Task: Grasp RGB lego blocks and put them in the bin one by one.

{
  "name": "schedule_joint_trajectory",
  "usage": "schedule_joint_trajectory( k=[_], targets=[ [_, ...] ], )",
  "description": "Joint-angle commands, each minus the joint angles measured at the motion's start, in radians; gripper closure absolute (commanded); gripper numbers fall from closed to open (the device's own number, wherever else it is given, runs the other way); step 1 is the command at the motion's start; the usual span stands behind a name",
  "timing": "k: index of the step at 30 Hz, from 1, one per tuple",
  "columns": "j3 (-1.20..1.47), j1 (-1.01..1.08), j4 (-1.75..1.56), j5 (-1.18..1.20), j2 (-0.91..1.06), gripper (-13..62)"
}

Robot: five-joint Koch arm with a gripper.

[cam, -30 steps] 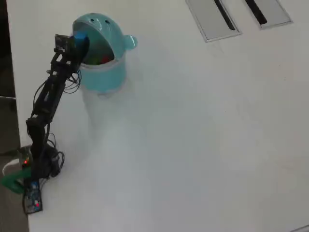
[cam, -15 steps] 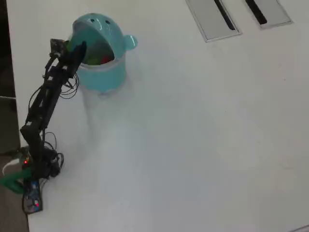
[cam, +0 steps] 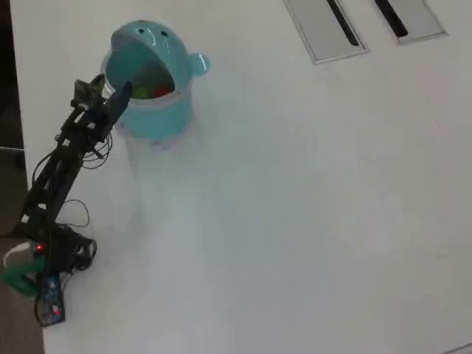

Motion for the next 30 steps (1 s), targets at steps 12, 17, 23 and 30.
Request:
schedule_joint_trajectory(
  k=[12,17,23,30],
  targets=[
    [0.215,0.048,-0.087,0.288,0.299,18.4],
    [0.288,0.054,-0.137,0.400,0.383,18.5],
    [0.370,0.118,-0.138,0.577,0.492,18.5],
    [0.396,0.253,-0.235,0.765,0.509,17.7]
  ],
)
